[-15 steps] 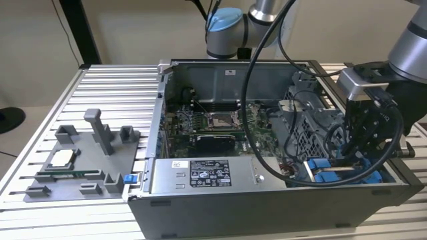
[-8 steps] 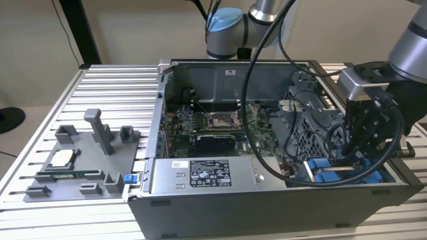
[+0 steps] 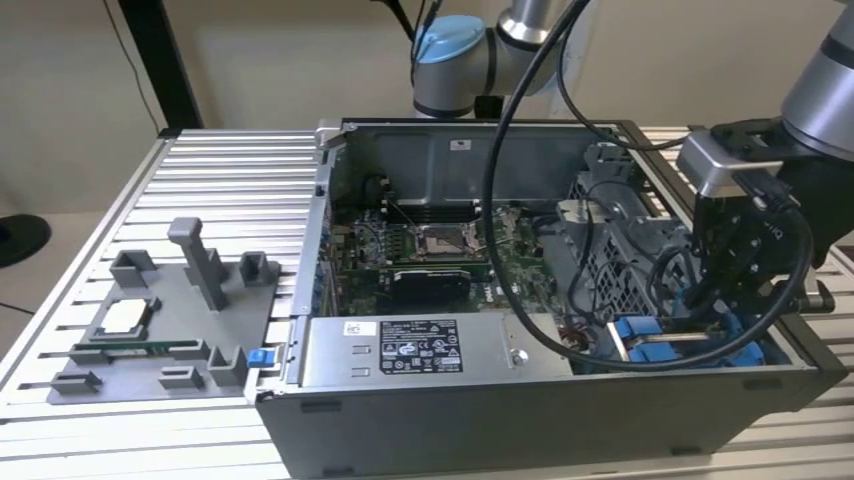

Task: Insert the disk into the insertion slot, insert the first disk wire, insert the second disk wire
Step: 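Insert the first disk wire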

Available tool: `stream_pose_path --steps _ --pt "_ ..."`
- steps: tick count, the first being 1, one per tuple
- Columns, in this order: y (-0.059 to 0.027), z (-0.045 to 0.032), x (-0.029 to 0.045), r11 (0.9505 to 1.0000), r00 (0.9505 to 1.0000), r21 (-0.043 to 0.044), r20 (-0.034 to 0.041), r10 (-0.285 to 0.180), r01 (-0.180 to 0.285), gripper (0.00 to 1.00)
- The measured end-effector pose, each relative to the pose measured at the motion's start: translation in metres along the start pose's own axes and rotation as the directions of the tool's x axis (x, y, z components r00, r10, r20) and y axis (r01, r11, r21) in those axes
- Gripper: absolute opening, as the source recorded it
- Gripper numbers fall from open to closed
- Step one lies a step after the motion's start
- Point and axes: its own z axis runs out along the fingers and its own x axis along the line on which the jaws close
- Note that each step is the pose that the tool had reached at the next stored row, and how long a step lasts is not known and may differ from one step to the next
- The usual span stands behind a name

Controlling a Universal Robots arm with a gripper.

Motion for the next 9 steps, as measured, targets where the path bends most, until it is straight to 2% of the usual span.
stream_pose_path --steps 9 --pt "0.0 0.0023 -0.0004 1.0 1.0 0.0084 0.0001 0.0 0.0 0.0"
